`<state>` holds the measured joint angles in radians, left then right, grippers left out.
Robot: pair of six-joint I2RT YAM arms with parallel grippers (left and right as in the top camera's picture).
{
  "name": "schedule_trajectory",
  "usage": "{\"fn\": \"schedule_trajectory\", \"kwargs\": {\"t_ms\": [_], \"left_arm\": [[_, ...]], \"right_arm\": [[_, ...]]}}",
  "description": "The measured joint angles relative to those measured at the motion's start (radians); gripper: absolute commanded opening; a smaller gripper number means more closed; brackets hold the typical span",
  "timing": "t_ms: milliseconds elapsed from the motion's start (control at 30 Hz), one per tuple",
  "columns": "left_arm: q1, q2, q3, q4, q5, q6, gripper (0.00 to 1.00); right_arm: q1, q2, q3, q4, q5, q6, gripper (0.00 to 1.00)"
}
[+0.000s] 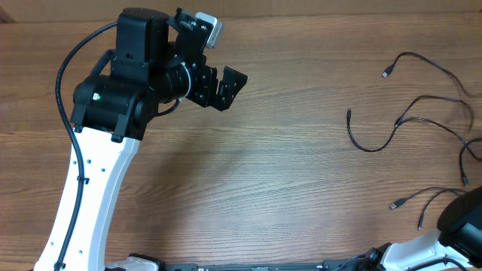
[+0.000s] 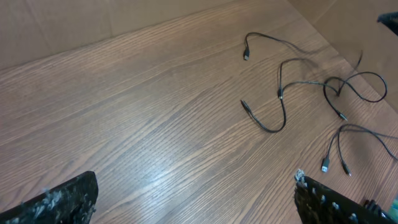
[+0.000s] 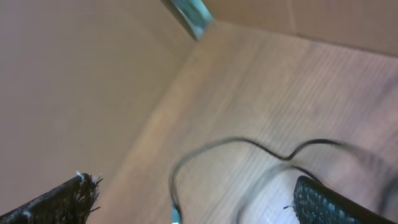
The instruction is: Untangle cables
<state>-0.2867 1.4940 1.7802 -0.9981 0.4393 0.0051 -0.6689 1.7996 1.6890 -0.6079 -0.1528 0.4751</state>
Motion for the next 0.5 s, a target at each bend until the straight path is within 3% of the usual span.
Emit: {"fn": "schedule_trajectory", "kwargs": {"t_ms": [267, 500], "left_arm": [[0.0, 0.0, 0.0, 0.0, 0.0, 0.0, 0.99], [0.0, 0.0, 0.0, 0.0, 0.0, 0.0, 1.0]], "right_arm": [[0.0, -0.01, 0.029, -0.124, -0.068, -0.056, 1.0], [0.009, -0.141, 0.03, -0.212, -0.125, -0.109, 1.0]]}}
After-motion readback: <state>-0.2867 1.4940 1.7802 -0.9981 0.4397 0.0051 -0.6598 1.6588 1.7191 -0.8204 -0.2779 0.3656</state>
